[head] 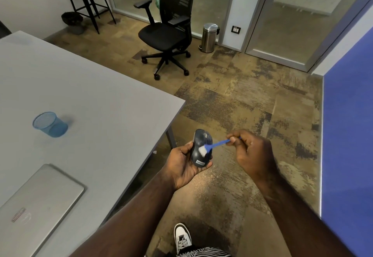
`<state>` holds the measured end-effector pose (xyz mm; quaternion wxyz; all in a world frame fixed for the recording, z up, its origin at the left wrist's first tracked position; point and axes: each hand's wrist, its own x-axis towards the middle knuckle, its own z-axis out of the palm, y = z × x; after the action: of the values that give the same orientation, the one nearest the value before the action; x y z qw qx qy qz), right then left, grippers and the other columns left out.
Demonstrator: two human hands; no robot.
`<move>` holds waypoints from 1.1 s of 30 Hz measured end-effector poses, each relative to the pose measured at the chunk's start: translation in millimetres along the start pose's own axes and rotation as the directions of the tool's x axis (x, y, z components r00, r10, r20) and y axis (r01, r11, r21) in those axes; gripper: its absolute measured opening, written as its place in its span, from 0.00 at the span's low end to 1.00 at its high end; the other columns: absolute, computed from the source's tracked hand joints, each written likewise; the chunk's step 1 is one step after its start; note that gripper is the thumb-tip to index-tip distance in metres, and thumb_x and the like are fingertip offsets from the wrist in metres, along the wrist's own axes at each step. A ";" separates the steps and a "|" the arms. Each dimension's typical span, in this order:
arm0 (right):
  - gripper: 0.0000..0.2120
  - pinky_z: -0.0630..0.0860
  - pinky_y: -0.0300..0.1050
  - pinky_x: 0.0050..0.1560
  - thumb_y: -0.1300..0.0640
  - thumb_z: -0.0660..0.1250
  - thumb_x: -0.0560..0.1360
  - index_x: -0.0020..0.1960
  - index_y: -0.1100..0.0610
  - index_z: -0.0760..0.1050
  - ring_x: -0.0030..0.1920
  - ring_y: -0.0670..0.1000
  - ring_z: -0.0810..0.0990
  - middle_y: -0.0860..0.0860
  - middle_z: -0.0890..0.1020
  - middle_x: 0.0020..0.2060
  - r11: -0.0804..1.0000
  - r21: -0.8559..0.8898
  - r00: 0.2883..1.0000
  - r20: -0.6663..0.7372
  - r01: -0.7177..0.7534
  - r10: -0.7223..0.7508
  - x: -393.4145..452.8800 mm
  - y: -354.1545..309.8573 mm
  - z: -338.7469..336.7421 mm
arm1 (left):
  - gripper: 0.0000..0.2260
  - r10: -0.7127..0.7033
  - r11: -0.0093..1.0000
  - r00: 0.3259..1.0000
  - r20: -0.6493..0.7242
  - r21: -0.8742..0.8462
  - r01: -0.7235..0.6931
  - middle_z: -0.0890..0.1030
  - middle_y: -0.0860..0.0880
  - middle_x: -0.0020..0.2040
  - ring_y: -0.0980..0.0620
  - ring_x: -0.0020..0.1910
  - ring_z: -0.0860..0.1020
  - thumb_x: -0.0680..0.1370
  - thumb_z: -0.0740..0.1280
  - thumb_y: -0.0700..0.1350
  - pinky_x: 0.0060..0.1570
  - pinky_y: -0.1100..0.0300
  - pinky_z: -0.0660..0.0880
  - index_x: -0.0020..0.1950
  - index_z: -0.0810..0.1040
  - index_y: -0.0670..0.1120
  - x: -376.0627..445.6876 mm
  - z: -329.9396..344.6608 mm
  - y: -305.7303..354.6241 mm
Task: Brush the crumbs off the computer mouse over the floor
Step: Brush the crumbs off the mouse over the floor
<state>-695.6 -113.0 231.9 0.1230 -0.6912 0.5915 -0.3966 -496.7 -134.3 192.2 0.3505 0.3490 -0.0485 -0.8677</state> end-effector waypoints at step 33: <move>0.10 0.68 0.22 0.37 0.69 0.68 0.73 0.49 0.58 0.83 0.36 0.31 0.77 0.45 0.84 0.39 0.991 -0.059 0.987 0.114 0.122 -0.115 -2.2 -7.3 -12.9 | 0.17 0.107 0.994 0.993 -0.054 -0.010 -0.108 0.79 0.39 0.58 0.42 0.48 0.80 0.82 0.53 0.45 0.42 0.47 0.79 0.61 0.78 0.42 2.4 -8.2 3.5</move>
<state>-699.2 -105.2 244.1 0.1088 -0.7496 0.5544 -0.3448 -490.7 -137.2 185.8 0.4004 0.3667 -0.0521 -0.8382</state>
